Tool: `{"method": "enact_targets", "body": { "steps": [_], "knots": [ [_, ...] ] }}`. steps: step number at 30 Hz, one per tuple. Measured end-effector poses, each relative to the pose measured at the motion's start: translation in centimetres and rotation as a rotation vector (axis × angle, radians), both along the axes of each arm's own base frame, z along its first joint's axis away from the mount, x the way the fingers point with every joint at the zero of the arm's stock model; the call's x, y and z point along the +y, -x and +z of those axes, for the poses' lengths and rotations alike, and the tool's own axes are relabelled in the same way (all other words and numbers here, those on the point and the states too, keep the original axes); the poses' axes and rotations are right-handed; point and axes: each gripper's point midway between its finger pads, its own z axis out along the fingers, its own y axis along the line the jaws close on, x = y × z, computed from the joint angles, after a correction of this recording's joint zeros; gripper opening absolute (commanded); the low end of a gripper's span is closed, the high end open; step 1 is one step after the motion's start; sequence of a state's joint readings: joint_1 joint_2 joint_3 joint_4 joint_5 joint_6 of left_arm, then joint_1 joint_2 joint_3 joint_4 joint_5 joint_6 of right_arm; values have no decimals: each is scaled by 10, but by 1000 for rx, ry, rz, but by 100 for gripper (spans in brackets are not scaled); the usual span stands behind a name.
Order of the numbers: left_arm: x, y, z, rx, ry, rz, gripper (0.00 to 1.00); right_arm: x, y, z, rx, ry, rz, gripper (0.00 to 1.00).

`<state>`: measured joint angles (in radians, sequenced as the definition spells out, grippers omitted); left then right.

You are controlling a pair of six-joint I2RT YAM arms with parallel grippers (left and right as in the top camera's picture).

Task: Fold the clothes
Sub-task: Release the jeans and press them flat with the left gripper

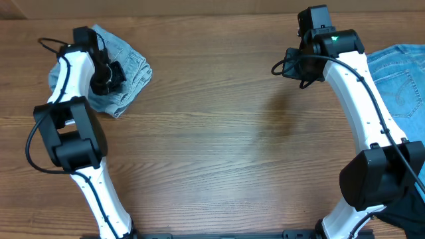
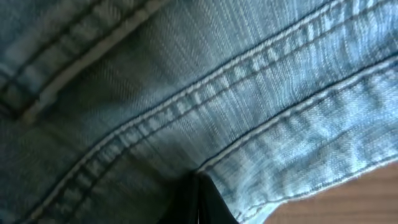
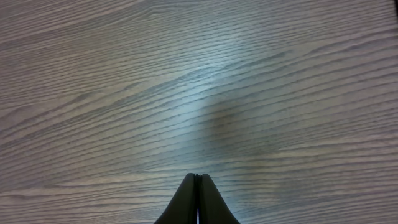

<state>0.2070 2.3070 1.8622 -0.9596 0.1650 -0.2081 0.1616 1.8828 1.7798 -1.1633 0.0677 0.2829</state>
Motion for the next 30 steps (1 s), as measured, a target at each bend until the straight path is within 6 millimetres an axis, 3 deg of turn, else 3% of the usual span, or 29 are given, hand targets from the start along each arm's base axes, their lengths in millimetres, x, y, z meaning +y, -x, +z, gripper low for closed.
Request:
{"method": "enact_targets", "body": {
  "steps": [4,7,9,11,13,15,18,21,23,26,28,30],
  "knots": [
    [-14,16,7,56,58,-11,4,0,0,0,2,0,0,4],
    [-12,5,44,25,65,12,4,-1,4,-2,19,3,0,4],
    [6,-15,84,-73,-14,54,4,-1,5,-2,24,4,0,4],
    [44,-12,129,-137,-167,157,4,-1,6,-2,25,4,0,4],
    [75,-6,137,-142,-237,248,4,-1,6,-2,26,4,0,4],
    [115,-1,134,-151,-260,347,4,-1,7,-3,30,5,0,4],
    [157,7,129,-165,-269,439,4,-2,10,-3,41,7,0,4],
    [159,-5,99,-144,-252,429,4,-2,10,-4,44,7,0,4],
    [155,-10,56,-87,-206,410,4,-2,11,-4,49,8,0,4],
    [151,-6,12,-9,-177,400,4,-2,12,-4,50,8,0,4],
    [151,-1,-3,32,-180,398,4,-2,12,-4,50,8,-1,4],
    [153,0,-2,37,-196,382,4,-2,12,-4,52,8,0,4]
  ]
}}
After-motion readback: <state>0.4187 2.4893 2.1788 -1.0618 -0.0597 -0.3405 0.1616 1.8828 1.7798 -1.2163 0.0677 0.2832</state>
